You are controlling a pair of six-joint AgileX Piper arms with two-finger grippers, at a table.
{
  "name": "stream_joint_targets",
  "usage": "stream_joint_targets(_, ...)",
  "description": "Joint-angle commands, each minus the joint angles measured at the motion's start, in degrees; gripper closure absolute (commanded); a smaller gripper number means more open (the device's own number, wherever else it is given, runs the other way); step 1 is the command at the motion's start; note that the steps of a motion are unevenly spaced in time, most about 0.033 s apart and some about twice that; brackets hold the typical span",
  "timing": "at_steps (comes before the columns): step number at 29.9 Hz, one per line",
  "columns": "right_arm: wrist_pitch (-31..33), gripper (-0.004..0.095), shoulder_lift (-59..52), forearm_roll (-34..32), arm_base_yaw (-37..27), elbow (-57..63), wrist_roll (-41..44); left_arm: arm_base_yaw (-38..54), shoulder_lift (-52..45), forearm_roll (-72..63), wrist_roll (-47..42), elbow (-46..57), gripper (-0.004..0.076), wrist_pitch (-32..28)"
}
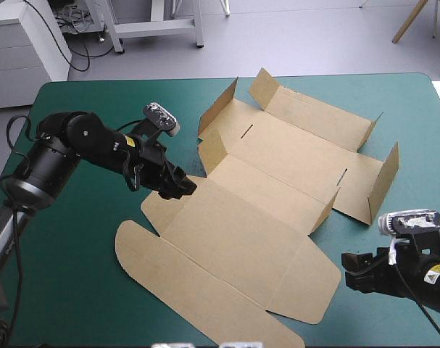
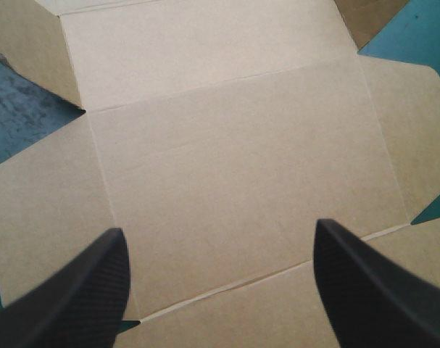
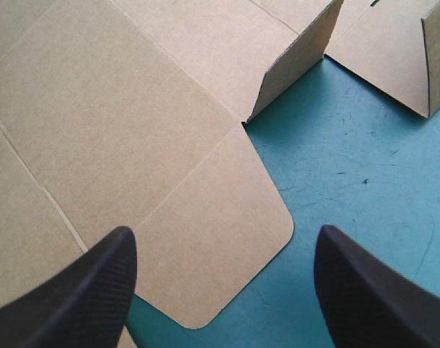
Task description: Fold the box
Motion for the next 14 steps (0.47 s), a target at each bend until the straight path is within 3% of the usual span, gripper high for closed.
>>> stream_joint_targets(1,-1.8,0.0264,0.6,1.7,0.1,-1.8,-0.6,-0.1,-1.0,-3.0,0.3,-1.6,0.0214,2.8)
stream_joint_targets(14,-2.7,0.0264,0.6,1.9,0.1,-1.8,1.0,-0.1,-1.0,-2.4,0.7,-1.6,0.0214,2.8)
